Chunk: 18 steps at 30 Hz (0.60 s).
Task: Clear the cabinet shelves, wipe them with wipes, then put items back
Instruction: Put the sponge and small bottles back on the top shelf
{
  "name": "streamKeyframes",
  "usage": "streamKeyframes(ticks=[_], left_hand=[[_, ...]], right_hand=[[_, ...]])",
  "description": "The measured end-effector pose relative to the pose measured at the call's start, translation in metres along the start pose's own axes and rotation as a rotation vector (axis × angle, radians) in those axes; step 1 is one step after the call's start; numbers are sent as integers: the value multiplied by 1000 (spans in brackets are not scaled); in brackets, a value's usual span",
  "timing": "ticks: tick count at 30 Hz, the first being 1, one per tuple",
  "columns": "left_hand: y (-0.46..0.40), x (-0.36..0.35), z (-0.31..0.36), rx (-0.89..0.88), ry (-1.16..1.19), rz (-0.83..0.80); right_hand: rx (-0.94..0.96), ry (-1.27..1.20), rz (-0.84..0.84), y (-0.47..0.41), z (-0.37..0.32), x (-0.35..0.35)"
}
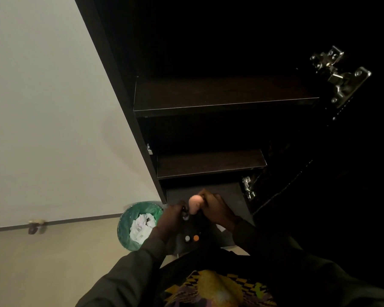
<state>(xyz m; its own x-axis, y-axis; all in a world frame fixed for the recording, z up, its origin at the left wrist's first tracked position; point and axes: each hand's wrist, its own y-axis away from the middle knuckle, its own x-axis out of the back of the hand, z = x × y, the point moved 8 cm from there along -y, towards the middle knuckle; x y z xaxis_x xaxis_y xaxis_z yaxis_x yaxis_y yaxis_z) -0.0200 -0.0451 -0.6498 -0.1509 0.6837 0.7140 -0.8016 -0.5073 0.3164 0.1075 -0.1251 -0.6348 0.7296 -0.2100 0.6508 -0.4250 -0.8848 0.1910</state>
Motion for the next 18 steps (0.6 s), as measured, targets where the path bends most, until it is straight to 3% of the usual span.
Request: streamKeyframes(ticks=[9, 18], left_hand=[[15, 67, 52, -107, 283, 328], [73, 169, 140, -278, 550, 475]], right_hand=[[44, -262, 185, 13, -46, 57], [236, -496, 261, 44, -128, 141]])
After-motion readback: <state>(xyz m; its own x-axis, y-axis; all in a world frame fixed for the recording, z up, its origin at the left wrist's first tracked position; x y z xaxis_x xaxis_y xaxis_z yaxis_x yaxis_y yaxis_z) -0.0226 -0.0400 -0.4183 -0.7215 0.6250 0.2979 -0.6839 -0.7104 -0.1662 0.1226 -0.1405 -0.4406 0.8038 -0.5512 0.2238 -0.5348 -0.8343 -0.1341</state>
